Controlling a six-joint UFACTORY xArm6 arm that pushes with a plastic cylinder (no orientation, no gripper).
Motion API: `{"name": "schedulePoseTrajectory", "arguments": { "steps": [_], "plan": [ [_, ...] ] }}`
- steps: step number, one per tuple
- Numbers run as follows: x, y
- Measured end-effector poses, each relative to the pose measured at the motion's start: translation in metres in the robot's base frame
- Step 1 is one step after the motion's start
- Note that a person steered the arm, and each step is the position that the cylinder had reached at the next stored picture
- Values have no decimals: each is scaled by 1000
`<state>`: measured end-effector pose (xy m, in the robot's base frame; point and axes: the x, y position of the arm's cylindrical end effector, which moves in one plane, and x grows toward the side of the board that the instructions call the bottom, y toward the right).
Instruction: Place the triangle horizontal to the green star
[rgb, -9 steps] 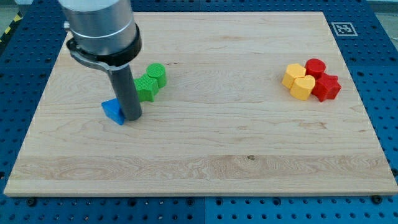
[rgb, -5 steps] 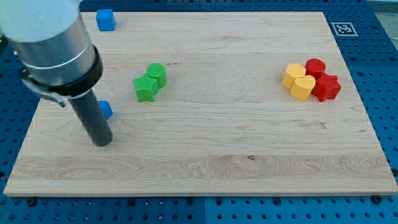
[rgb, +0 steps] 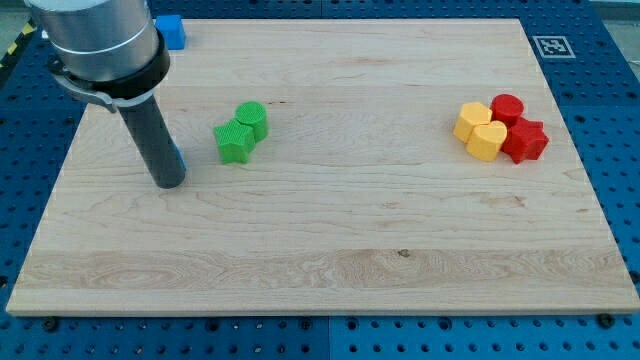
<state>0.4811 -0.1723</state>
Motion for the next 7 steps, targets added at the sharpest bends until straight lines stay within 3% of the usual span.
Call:
{"name": "schedulePoseTrajectory", "arguments": {
  "steps": [3,5,6,7],
  "plan": [
    [-3,0],
    [-35,9],
    [1,-4],
    [-5,-17]
  ]
}}
